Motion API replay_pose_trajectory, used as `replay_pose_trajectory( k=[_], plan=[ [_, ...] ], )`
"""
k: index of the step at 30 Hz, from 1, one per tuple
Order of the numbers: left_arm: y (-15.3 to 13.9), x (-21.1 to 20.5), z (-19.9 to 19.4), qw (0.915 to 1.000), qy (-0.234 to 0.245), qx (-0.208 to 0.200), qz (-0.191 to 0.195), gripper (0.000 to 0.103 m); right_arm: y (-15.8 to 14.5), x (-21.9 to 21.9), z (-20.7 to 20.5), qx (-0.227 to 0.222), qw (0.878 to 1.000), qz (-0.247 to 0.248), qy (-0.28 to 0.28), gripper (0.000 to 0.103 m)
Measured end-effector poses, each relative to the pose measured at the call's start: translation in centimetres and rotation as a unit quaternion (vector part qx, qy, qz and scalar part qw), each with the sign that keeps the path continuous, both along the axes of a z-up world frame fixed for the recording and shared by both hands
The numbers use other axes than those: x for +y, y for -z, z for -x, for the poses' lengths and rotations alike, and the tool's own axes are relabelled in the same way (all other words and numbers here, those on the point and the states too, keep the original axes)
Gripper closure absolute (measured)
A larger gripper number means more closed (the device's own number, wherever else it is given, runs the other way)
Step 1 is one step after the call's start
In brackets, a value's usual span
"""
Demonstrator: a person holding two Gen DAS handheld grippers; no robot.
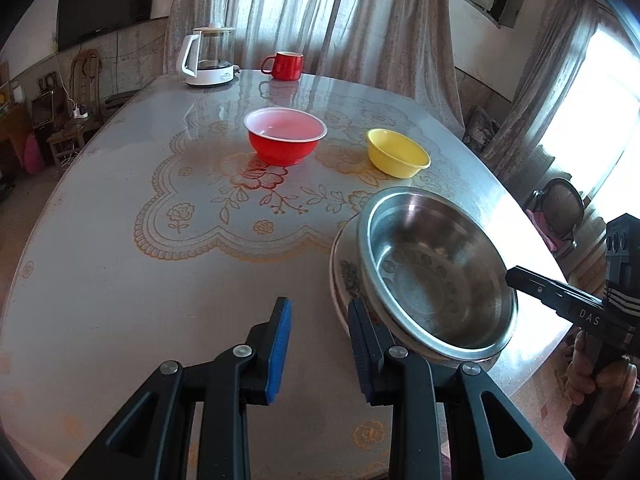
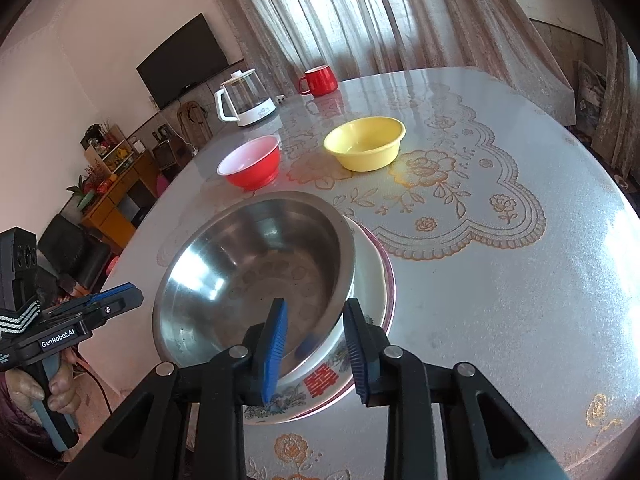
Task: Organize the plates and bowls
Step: 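Open both tools and pull them back from the steel bowl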
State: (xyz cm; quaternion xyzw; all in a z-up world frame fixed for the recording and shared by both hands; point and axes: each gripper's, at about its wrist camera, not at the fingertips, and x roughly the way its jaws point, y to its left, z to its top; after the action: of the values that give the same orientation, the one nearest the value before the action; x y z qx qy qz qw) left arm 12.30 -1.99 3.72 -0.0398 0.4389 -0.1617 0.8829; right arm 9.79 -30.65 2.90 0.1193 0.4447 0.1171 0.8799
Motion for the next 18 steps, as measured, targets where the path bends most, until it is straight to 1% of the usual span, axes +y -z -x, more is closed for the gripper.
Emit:
replay_pose_trajectory(
  k=[4, 6, 8, 9, 11, 13, 15, 17, 18],
  plan=[
    [-0.7, 3.1, 0.2, 0.9997, 0.003, 0.009, -0.024, 0.073, 0.2, -0.3, -0.4, 0.009, 1.000, -0.007, 0.001, 0.075],
    [-1.5, 5.5, 0.3, 0.9988, -0.015, 0.006, -0.046, 0.073, 0.3, -0.4, -0.6, 0.012, 1.000, -0.011, -0.003, 0.075],
    [-2.4, 8.0, 0.5, 0.9979, -0.037, -0.002, -0.053, 0.073, 0.3, -0.5, -0.6, 0.015, 1.000, -0.013, -0.006, 0.075],
    [-2.8, 9.0, 0.4, 0.9974, -0.051, -0.007, -0.050, 0.072, 0.3, -0.6, -0.7, 0.014, 1.000, -0.016, -0.005, 0.075],
    [-3.2, 10.6, 0.1, 0.9964, -0.077, -0.015, -0.033, 0.067, 0.2, -0.9, -0.7, 0.010, 1.000, -0.020, -0.001, 0.075],
    [-3.1, 11.4, -0.3, 0.9956, -0.092, -0.016, 0.002, 0.063, 0.0, -1.3, -0.8, 0.007, 1.000, -0.023, 0.006, 0.075],
    [-2.5, 11.0, -1.1, 0.9952, -0.090, -0.011, 0.035, 0.061, -0.2, -1.7, -1.0, 0.005, 1.000, -0.025, 0.013, 0.074],
    [-1.7, 9.5, -2.0, 0.9958, -0.076, -0.007, 0.050, 0.061, -0.4, -2.1, -1.5, 0.005, 0.999, -0.028, 0.021, 0.074],
    [-1.4, 8.3, -2.5, 0.9965, -0.065, -0.006, 0.051, 0.061, -0.5, -2.4, -1.7, 0.005, 0.999, -0.030, 0.025, 0.074]
  ],
)
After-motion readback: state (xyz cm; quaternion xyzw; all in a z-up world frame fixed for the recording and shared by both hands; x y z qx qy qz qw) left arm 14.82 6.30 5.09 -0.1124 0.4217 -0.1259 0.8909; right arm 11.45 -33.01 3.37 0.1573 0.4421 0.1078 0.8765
